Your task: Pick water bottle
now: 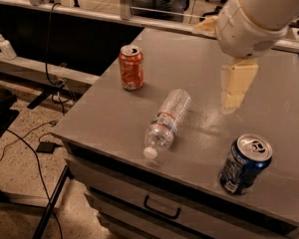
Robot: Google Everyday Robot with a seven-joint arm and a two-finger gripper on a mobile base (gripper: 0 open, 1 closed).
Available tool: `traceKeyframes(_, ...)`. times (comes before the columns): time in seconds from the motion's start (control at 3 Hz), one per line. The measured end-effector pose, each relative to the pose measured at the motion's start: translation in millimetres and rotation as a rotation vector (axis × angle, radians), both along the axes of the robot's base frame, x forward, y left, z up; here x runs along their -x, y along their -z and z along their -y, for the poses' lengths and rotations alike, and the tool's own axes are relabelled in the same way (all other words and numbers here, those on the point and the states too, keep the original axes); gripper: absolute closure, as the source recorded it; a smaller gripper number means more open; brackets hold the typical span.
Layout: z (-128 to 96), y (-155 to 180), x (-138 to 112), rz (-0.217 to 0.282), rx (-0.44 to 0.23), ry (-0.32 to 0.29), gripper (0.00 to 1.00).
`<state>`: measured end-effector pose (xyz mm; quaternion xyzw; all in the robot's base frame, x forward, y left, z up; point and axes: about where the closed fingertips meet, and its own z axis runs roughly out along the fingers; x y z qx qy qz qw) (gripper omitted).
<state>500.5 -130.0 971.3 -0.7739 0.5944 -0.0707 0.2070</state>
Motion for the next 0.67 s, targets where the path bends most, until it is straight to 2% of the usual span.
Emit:
traceKeyframes(0.33,-2,-1,0,0.026,0.032,-0.086,0.00)
traceKeyframes(0.67,-6,15,-1,0.027,0.056,-0.119,0.00)
